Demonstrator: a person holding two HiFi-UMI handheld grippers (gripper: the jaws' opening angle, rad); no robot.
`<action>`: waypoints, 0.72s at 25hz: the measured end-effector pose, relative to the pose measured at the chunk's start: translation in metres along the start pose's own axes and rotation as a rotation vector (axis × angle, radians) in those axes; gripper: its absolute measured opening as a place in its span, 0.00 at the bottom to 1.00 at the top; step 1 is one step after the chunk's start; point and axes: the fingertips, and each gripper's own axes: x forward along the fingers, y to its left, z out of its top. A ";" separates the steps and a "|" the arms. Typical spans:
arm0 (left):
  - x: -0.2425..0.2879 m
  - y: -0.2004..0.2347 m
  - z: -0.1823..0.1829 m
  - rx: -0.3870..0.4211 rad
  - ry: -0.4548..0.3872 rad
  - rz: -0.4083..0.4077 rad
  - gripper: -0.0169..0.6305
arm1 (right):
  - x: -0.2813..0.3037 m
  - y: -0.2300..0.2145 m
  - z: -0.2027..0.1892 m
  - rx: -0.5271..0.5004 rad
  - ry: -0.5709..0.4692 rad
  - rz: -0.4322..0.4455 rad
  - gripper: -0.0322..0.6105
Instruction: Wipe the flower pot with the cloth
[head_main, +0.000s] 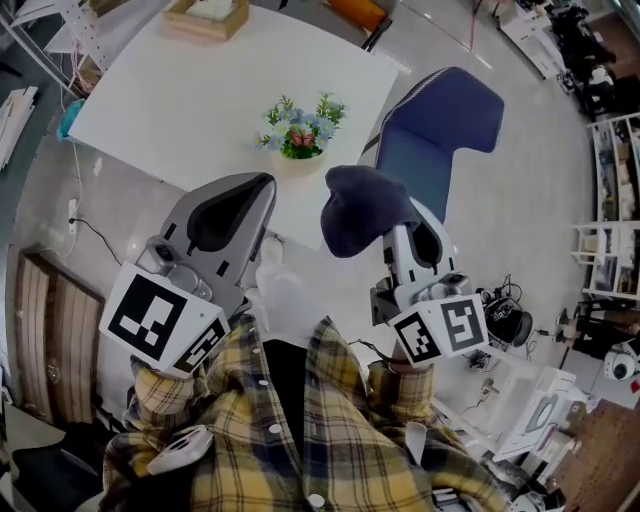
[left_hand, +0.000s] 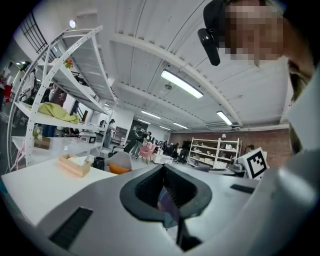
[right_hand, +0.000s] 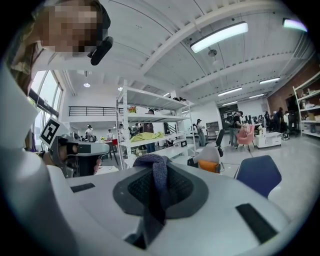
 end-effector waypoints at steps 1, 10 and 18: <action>0.008 0.003 0.004 0.006 -0.001 0.001 0.04 | 0.006 -0.007 0.004 0.001 -0.005 0.001 0.08; 0.063 0.019 0.038 0.044 -0.021 -0.005 0.04 | 0.054 -0.044 0.035 -0.014 -0.029 0.031 0.08; 0.086 0.034 0.039 0.040 0.007 -0.034 0.04 | 0.071 -0.059 0.037 0.010 -0.016 0.002 0.08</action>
